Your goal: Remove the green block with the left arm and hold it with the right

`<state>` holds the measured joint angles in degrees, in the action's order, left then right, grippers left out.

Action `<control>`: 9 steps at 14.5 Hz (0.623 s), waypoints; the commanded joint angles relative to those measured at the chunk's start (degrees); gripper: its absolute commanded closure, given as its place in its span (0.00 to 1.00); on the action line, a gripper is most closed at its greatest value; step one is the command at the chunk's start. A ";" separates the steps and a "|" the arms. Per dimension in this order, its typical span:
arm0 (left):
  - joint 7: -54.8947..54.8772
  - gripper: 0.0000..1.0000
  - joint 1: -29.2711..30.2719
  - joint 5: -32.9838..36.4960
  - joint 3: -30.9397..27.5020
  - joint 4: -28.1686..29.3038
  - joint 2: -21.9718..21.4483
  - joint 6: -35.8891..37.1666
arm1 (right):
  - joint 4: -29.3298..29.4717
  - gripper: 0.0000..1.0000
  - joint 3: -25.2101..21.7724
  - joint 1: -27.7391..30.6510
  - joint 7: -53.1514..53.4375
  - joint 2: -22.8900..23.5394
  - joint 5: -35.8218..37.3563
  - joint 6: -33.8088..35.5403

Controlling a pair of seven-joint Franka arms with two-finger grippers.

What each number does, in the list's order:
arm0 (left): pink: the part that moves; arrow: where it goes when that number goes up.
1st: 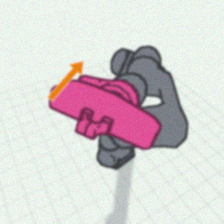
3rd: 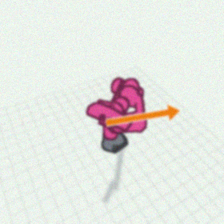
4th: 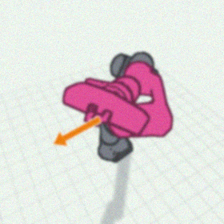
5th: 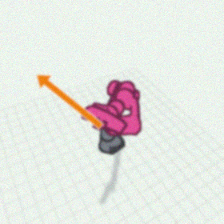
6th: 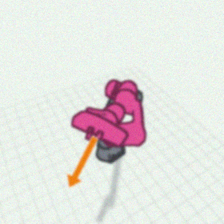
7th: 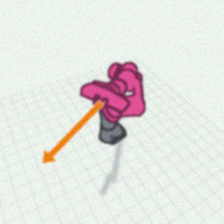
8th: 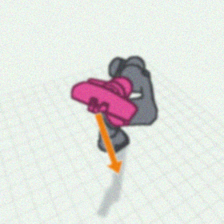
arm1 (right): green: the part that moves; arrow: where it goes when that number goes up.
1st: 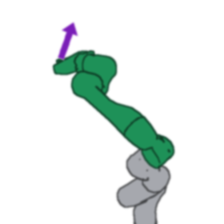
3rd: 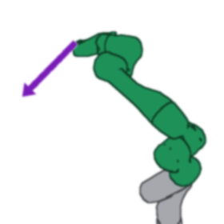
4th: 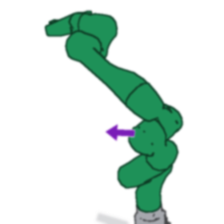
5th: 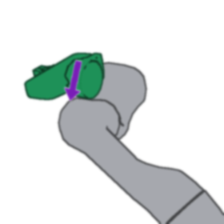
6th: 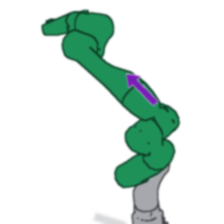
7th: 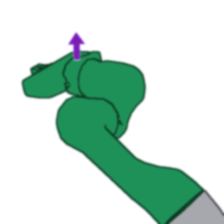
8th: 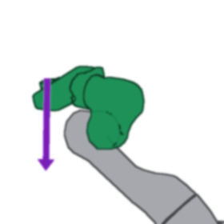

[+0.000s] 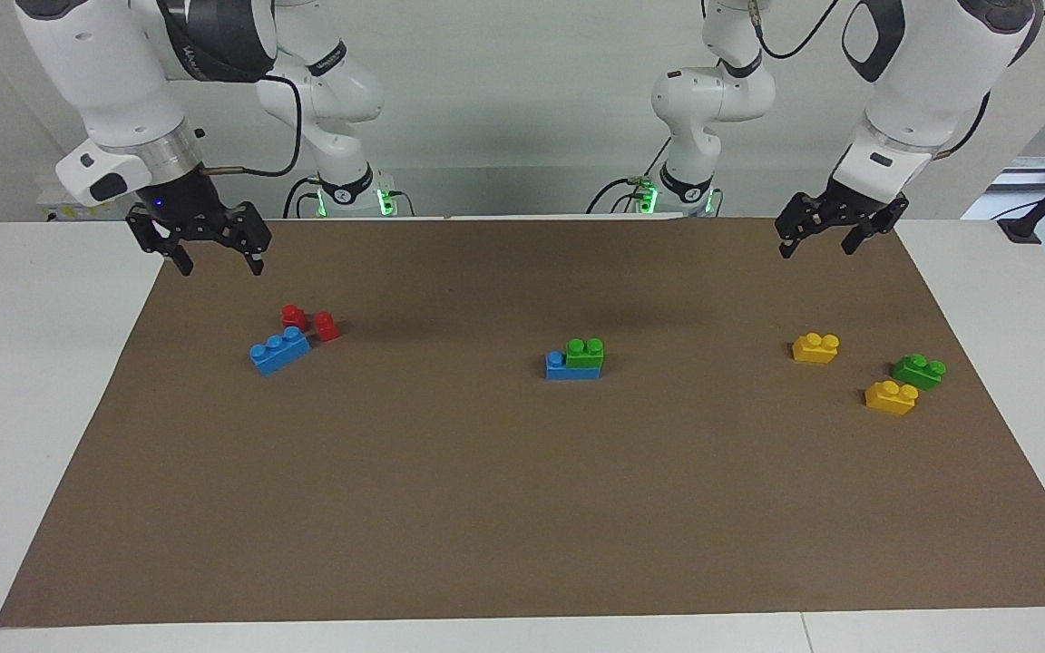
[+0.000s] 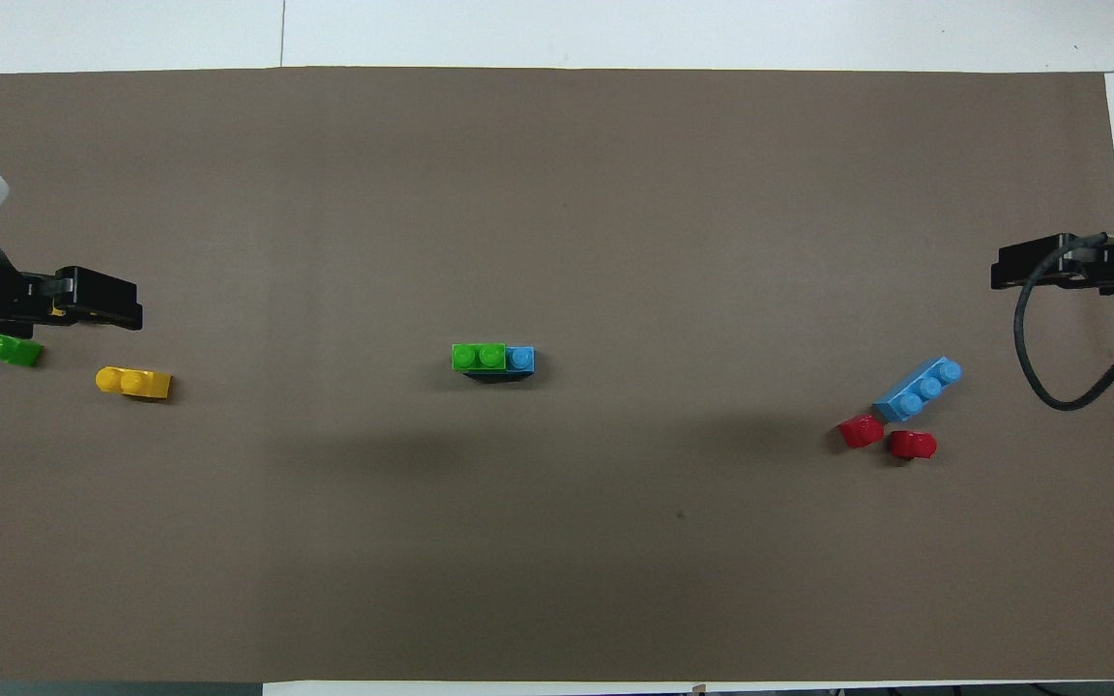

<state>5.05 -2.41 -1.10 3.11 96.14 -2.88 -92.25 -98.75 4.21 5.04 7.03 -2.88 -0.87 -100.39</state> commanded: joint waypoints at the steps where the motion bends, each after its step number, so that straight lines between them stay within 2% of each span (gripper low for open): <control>1: -1.19 0.00 0.74 -1.01 0.32 -0.60 -0.46 0.93 | -2.23 0.00 1.06 -2.73 14.10 -0.11 -0.80 -3.23; 5: -0.14 0.00 0.48 -1.01 0.49 -0.43 -0.64 0.41 | -3.46 0.00 1.06 -9.77 37.47 2.79 -1.24 -7.62; 9: 20.75 0.00 -2.24 -1.01 1.11 3.42 -2.30 -4.50 | -7.50 0.00 1.06 -16.71 63.50 6.13 -10.10 -18.05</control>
<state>17.51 -2.93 -1.40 4.29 96.26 -3.02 -93.92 -103.62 5.46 -9.52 61.51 2.21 -7.35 -113.23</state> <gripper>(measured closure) 0.000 0.000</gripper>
